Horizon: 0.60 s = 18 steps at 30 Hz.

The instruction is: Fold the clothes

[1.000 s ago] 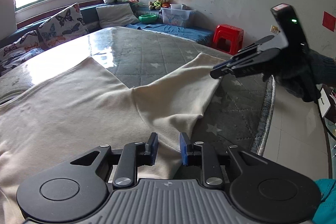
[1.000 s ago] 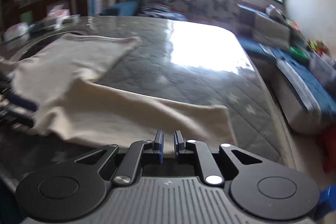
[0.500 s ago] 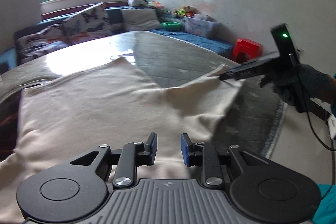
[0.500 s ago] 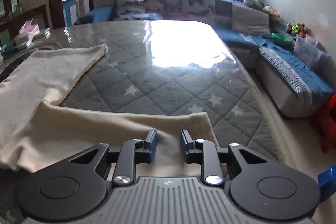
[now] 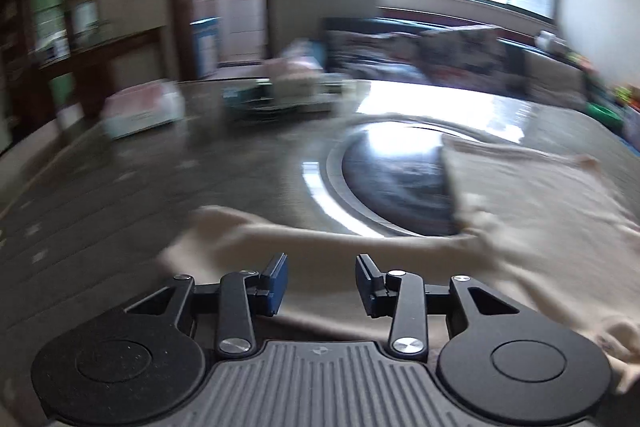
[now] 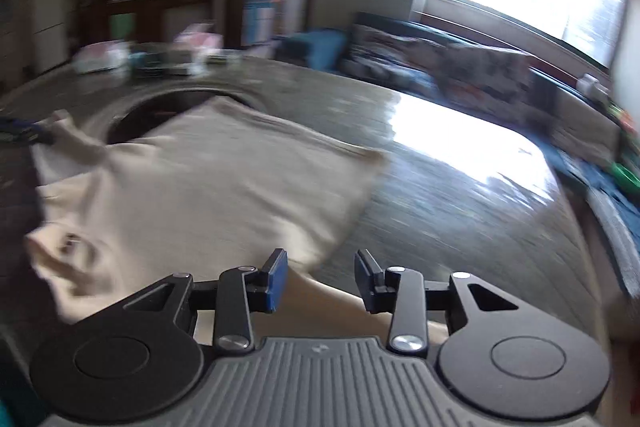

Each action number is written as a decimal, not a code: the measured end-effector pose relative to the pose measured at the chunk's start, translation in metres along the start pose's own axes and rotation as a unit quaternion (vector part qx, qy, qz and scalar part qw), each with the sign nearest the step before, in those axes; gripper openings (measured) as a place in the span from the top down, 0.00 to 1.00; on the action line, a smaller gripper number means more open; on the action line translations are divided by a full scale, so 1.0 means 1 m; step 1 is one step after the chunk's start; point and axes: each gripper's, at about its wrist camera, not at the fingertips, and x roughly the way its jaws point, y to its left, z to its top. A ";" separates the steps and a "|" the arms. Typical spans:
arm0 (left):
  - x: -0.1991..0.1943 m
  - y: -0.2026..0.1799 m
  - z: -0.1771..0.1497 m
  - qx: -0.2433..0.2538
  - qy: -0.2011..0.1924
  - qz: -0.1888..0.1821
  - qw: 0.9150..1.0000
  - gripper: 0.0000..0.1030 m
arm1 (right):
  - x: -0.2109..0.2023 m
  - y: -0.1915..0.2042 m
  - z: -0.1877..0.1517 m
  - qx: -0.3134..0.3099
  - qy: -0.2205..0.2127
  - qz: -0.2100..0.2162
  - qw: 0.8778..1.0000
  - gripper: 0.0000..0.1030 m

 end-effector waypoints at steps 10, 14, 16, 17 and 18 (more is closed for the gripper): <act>0.017 0.060 -0.001 -0.091 0.023 0.053 0.994 0.55 | 0.050 0.108 0.051 -0.109 -0.009 0.126 0.986 0.62; 0.024 0.074 -0.002 -0.117 0.033 0.051 0.991 0.57 | 0.067 0.123 0.056 -0.110 -0.005 0.133 0.985 0.62; 0.026 0.075 -0.001 -0.119 0.031 0.048 0.991 0.63 | 0.071 0.127 0.055 -0.114 -0.002 0.133 0.985 0.62; 0.027 0.075 -0.001 -0.119 0.029 0.046 0.991 0.66 | 0.073 0.129 0.055 -0.116 0.000 0.133 0.984 0.62; 0.028 0.076 -0.001 -0.118 0.027 0.045 0.992 0.74 | 0.075 0.131 0.053 -0.120 0.004 0.133 0.984 0.62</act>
